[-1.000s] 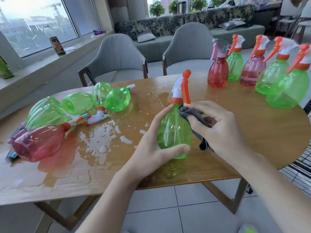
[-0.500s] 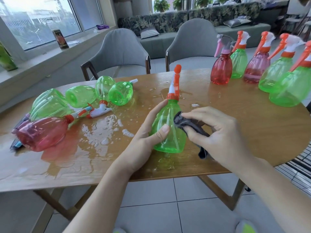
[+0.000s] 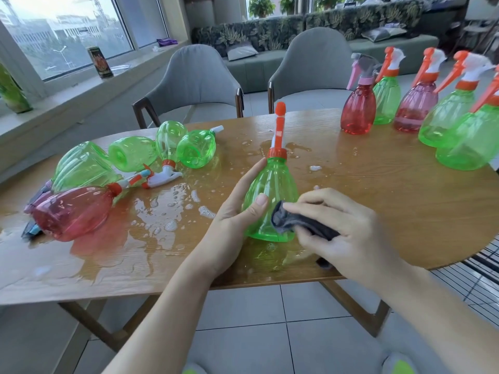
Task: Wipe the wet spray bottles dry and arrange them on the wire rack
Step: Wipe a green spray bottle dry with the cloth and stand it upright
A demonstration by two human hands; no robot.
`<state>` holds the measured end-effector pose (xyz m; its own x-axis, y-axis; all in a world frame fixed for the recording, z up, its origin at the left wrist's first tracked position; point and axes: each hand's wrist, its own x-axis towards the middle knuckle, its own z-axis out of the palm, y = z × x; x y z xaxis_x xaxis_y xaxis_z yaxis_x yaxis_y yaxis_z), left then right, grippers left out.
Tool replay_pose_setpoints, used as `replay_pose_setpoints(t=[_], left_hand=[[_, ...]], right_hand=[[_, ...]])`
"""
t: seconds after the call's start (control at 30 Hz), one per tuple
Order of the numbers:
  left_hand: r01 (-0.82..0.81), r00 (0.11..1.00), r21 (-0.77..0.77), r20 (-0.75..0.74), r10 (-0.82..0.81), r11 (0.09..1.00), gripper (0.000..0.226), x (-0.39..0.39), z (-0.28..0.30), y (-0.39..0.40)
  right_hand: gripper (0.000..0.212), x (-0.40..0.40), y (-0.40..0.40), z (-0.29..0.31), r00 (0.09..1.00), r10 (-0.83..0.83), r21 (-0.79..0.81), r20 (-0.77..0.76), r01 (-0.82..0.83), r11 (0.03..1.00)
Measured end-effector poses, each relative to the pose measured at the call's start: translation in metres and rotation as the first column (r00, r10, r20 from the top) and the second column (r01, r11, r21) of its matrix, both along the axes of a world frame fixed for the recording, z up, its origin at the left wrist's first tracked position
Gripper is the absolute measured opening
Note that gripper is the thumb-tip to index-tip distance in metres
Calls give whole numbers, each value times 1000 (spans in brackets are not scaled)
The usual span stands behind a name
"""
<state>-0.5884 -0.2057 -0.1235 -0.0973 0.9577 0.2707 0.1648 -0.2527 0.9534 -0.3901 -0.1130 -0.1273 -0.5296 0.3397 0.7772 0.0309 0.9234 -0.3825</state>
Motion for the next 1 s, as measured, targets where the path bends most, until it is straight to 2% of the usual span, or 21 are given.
replay_pose_setpoints(t=[0.1,0.13,0.27,0.43,0.6,0.77,0.87,0.93,1.0], left_hand=[[40,999,-56,36,-38,998,63,-5,1,1],[30,999,-58,24,-29,998,62,-6,2,0],[33,999,-58,-7,-33,998,61,-10,3,-1],[-1,998,-41,-55,-1,999,47,-2,8,-1],[-13,994,-24,-107,11,1000,43,1,9,-1],[28,998,-54,-51,-31,998,43,-1,11,-2],[14,999,-57,-44,-16,998,44,1,9,-3],[11,999,-60,-48,-14,998,44,3,9,-2],[5,998,-67,-68,-10,998,44,4,10,-2]], right_hand=[[27,0,9,11,993,-90,-49,-83,86,995],[26,0,10,16,990,-88,-79,-112,79,994],[24,0,15,19,979,-113,-378,-167,42,925],[19,-6,8,16,965,-100,-508,-242,-38,861],[14,-6,11,15,949,-133,-537,-285,-44,843],[13,-7,10,16,955,-131,-508,-265,-22,861],[15,-8,9,14,936,-155,-521,-315,-34,853],[22,-8,10,13,922,-194,-472,-334,15,882],[20,-9,11,9,921,-226,-365,-316,102,925]])
